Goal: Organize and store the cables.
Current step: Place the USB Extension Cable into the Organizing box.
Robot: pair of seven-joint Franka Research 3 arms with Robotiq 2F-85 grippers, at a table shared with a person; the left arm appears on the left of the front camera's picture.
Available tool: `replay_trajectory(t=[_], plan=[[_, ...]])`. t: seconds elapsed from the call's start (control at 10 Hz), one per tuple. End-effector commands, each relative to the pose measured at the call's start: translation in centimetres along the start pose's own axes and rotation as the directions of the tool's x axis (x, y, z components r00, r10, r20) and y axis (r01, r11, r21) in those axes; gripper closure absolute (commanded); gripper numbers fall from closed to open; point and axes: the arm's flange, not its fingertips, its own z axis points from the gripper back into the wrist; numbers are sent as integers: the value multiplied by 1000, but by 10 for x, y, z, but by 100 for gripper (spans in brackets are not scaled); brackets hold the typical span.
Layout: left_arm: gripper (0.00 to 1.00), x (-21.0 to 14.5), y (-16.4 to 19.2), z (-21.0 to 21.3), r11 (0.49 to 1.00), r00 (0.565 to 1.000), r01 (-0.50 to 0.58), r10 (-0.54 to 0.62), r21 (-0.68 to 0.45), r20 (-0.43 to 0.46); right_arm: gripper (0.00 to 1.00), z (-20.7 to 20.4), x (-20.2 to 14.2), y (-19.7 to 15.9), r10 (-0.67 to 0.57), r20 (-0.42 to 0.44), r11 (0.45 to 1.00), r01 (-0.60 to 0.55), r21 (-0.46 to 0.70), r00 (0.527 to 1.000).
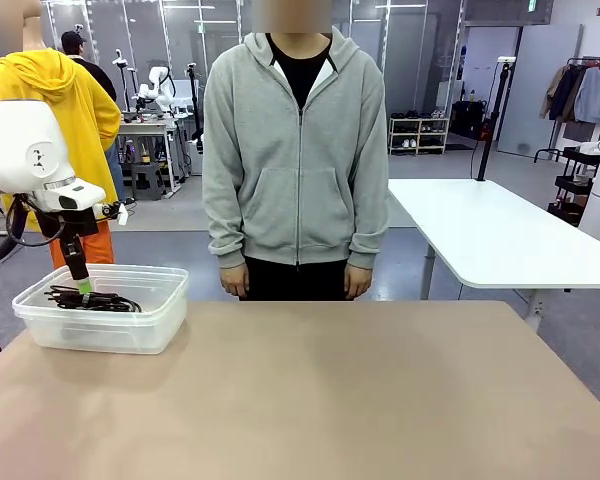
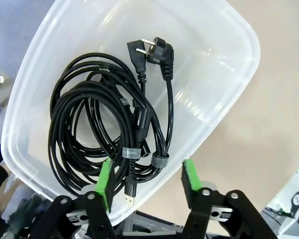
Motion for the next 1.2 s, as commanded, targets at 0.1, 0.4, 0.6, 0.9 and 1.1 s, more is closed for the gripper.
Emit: replay_trajectory(t=[0.1, 0.4, 0.6, 0.9, 1.1], plan=[[0, 4, 1, 3, 1000, 1000, -21, 20, -11, -23, 0, 0, 3, 1, 5, 7, 1000, -5, -12, 1000], [0, 6, 1, 4, 1000, 999, -24, 23, -14, -28, 0, 0, 3, 1, 5, 7, 1000, -5, -12, 1000], [0, 6, 1, 4, 1000, 999, -26, 25, -17, -25, 0, 0, 3, 1, 5, 7, 1000, -5, -12, 1000], [0, 2, -1, 1, 1000, 1000, -3, 3, -8, -5, 0, 0, 3, 1, 5, 7, 1000, -5, -12, 1000], [0, 2, -1, 1, 1000, 1000, -3, 3, -8, -5, 0, 0, 3, 1, 5, 7, 1000, -5, -12, 1000]])
